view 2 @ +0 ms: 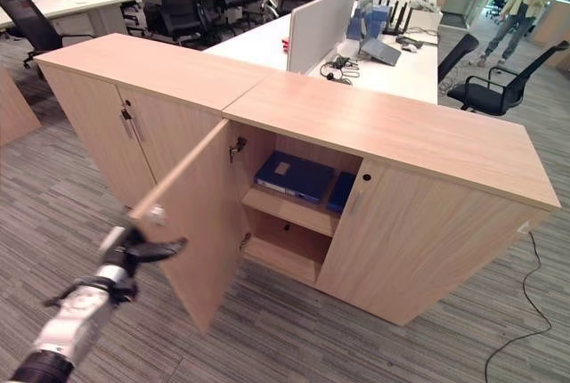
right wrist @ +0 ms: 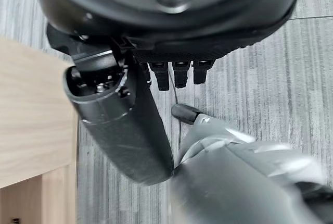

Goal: Put the empty folder in the office cabinet

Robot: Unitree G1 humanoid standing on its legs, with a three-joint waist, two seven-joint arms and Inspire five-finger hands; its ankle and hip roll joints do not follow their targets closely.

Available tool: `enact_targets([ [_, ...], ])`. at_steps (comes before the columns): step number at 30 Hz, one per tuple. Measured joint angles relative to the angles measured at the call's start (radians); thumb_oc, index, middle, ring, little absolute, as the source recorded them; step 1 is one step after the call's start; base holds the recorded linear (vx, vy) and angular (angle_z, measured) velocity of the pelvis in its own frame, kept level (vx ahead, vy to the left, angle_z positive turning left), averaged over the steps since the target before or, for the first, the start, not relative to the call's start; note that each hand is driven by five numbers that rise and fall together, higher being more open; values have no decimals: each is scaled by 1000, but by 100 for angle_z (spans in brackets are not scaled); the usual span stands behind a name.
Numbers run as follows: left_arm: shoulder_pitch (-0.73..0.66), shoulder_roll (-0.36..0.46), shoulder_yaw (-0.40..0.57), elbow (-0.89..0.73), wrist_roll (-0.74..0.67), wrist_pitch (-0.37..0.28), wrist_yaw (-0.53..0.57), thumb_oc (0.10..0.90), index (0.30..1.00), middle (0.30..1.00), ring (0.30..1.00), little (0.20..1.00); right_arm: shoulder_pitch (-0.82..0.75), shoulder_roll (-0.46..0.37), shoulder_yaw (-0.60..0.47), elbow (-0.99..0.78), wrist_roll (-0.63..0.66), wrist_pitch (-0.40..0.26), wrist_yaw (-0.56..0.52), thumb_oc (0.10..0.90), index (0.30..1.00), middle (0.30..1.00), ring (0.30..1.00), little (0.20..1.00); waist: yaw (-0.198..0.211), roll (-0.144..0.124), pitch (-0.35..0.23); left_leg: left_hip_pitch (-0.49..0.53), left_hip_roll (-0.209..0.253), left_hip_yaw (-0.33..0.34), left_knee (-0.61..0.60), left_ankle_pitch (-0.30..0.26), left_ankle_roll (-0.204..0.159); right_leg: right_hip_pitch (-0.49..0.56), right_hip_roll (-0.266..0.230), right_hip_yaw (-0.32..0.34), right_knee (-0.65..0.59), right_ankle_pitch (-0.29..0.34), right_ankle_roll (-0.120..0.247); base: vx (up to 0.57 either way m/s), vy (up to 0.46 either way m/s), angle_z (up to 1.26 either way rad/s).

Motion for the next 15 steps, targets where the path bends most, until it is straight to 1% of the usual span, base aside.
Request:
enact_targets([
  [2,-24,0,-62,-20,-1,8,-75,800,900,900,900,900,-19,11,4,0,-1,2,4,800,900,900,900,900,-13,-1,3,3,-1,-1,-4,-2,2,-2,-3,6,0,1,3,-9,-17,-20],
  [3,-63,-23,-186,-90,-2,18,-180,800,900,900,900,900,-41,35,23,-2,-1,-5,9,800,900,900,900,900,-51,1,16,9,-2,25,-4,-4,6,-6,-4,24,0,8,9,-14,-29,-37],
  [4,-77,-33,-224,-115,-3,24,-206,800,900,900,900,900,-51,39,28,-1,-2,-3,14,800,900,900,900,900,-61,0,20,9,-2,30,-4,-5,7,-6,-5,24,0,10,7,-17,-34,-47],
  [5,-113,-23,-334,-200,-8,43,-263,800,900,900,900,900,-59,43,48,1,-2,-9,15,800,900,900,900,900,-84,2,23,6,-1,36,-5,-13,13,-11,-1,31,-10,19,12,-10,-19,-24],
  [6,-123,-30,-365,-224,-11,44,-293,800,900,900,900,900,-66,42,52,1,-2,-9,15,800,900,900,900,900,-92,5,26,8,-1,40,-5,-18,18,-10,0,30,-16,20,11,50,-28,-30],
  [7,-136,-70,-425,-262,-15,44,-349,800,900,900,900,900,-80,42,72,2,-3,-11,14,800,900,900,900,900,-120,8,25,11,-2,46,-2,-14,12,-6,12,38,-27,32,6,-15,-14,-17],
  [8,-151,-92,-453,-268,-15,45,-367,800,900,900,900,900,-89,43,82,0,-4,-11,14,800,900,900,900,900,-129,9,24,12,2,46,-2,-17,10,1,14,36,-38,34,2,-83,1,-12],
  [9,-192,-123,-504,-270,-14,52,-387,800,900,900,900,900,-103,42,111,5,-8,-7,12,800,900,900,900,900,-141,9,24,13,4,45,0,-14,10,9,27,34,-55,42,-5,-71,8,-4],
  [10,-220,-139,-526,-272,-13,57,-405,800,900,900,900,900,-112,42,130,11,-36,-7,13,800,900,900,900,900,-142,9,23,13,8,47,1,-9,13,13,40,37,-70,52,-13,67,-12,-4],
  [11,-229,-141,-526,-274,-13,57,-410,800,900,900,900,900,-118,42,138,11,-45,-8,14,800,900,900,900,900,-142,10,23,14,14,47,1,-12,9,18,41,35,-78,52,-14,74,-9,-5],
  [13,-234,-130,-495,-267,-14,57,-405,800,900,900,900,900,-133,42,164,10,-79,-6,13,800,900,900,900,900,-136,18,20,13,22,41,1,-13,7,25,58,27,-89,52,-14,39,-4,6],
  [15,-225,-125,-462,-246,-16,59,-398,800,900,900,900,900,-128,36,175,11,-82,-6,15,800,900,900,900,900,-135,21,18,16,25,40,1,-14,6,29,62,24,-89,51,-13,0,5,6],
])
